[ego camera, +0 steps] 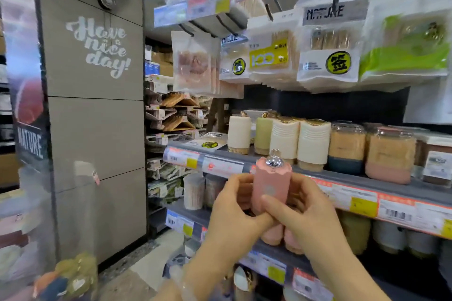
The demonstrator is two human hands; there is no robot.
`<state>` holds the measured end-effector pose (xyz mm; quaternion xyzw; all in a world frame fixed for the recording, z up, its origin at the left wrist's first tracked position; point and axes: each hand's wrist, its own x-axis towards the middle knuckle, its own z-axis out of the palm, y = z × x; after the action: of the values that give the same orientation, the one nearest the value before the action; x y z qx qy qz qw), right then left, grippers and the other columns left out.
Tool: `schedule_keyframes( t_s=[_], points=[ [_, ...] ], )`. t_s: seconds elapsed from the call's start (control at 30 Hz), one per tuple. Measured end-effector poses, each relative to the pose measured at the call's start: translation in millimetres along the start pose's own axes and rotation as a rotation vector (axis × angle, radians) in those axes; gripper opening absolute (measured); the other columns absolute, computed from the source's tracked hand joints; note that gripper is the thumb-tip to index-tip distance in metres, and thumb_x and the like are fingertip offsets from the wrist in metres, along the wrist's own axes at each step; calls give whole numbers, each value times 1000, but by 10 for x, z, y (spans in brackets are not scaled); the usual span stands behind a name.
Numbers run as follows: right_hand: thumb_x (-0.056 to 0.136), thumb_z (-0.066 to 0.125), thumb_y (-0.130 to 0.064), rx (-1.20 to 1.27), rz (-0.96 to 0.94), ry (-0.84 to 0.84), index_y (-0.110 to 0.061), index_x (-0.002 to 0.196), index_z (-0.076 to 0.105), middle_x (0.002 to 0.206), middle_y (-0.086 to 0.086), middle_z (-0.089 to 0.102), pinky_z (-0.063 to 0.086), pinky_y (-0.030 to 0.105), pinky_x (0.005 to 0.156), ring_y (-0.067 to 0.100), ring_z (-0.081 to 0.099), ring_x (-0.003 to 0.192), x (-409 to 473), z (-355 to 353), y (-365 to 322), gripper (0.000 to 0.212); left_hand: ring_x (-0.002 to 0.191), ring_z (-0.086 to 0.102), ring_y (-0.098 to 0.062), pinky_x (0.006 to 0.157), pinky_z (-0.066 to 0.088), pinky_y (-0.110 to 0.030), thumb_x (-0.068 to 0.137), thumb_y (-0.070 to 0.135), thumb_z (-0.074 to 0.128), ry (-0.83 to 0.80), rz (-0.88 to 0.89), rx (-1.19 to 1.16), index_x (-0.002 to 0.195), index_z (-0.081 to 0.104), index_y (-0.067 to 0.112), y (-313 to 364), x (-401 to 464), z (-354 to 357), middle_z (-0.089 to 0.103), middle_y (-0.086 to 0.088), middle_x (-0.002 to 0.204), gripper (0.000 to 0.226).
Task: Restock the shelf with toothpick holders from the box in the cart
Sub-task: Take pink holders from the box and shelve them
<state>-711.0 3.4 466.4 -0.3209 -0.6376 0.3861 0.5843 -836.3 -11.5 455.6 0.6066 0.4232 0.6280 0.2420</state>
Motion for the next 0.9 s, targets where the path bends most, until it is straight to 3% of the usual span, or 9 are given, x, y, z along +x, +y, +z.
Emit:
schedule_keyframes(
  t_s=[0.1, 0.33, 0.6, 0.83, 0.9],
  points=[
    [68, 80, -17, -49, -26, 50, -31, 100, 61, 96, -11, 72, 53, 32, 83, 9, 67, 92, 73, 116, -51, 39, 83, 66, -1, 72, 52, -17, 59, 18, 84, -40, 14, -11, 98, 58, 28, 2, 142, -101, 69, 18, 93, 48],
    [70, 80, -17, -81, -61, 109, -32, 98, 61, 92, -17, 71, 53, 22, 72, 1, 66, 86, 236, 197, -133, 37, 80, 66, 0, 68, 50, -13, 65, 7, 83, -98, 63, -51, 97, 57, 28, 28, 406, -184, 69, 21, 90, 46],
    [72, 77, -14, -99, -121, 124, -31, 101, 61, 94, -15, 70, 51, 12, 70, -4, 64, 87, 411, 351, -177, 38, 83, 66, -3, 72, 52, -17, 58, 17, 84, -90, 133, -67, 98, 59, 27, -43, 647, -306, 70, 16, 91, 48],
    [77, 75, -13, -64, -81, 141, -24, 109, 59, 100, -9, 68, 53, 15, 74, -1, 64, 89, 140, 444, -14, 37, 73, 64, 5, 63, 50, -12, 68, 0, 79, -127, 99, -68, 93, 54, 30, -206, 417, -313, 68, 10, 85, 46],
    [78, 76, -14, -92, -51, 180, -21, 112, 59, 104, -5, 69, 55, 23, 80, 6, 65, 93, 46, 417, 79, 39, 73, 63, 6, 64, 51, -14, 69, 2, 78, -137, 91, -54, 92, 53, 31, -259, 308, -282, 66, 12, 87, 45]
  ],
)
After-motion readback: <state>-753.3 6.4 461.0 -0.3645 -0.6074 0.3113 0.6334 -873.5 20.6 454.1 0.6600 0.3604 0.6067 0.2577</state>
